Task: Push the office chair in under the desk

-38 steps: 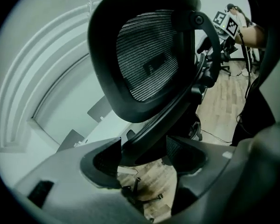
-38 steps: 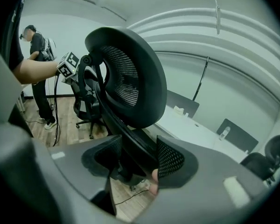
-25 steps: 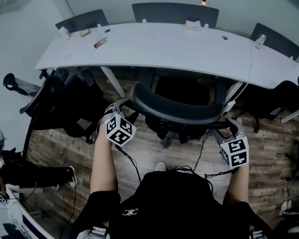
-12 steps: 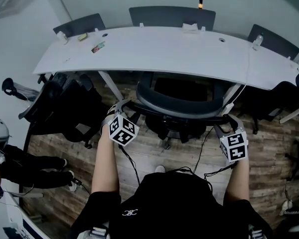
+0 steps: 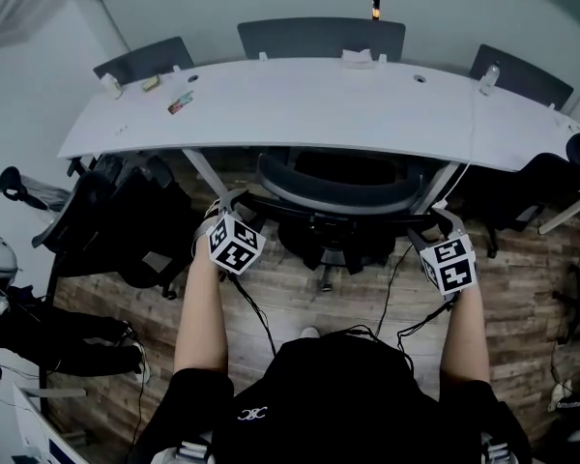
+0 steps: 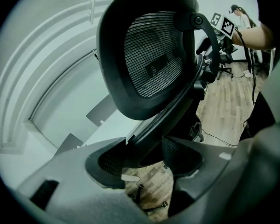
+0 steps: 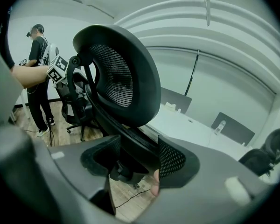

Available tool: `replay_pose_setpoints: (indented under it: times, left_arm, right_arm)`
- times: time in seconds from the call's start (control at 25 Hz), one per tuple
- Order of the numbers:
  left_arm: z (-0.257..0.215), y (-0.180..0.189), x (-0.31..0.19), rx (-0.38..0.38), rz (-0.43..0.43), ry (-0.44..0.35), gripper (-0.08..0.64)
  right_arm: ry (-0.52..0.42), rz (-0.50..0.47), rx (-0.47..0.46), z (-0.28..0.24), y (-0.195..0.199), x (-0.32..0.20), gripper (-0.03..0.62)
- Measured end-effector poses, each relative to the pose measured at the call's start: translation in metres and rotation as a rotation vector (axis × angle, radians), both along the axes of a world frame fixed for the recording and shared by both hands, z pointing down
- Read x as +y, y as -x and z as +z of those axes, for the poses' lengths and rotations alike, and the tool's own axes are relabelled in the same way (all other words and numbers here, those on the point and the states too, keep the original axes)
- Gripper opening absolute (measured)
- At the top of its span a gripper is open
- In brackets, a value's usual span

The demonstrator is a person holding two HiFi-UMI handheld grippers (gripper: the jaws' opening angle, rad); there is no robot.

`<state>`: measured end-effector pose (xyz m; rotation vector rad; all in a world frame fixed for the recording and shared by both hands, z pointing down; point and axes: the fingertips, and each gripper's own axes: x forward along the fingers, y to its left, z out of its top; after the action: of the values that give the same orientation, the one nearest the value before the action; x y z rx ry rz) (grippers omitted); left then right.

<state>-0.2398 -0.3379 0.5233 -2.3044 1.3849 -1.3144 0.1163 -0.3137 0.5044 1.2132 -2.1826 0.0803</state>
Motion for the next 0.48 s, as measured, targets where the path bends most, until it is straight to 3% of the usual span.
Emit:
replay_pose_setpoints:
  times: [0.48]
  left_arm:
    - [-0.009, -0.015, -0.068, 0.003, 0.013, 0.009, 0.244]
  right_arm:
    - [0.016, 0.031, 0.007, -0.007, -0.013, -0.056, 0.260]
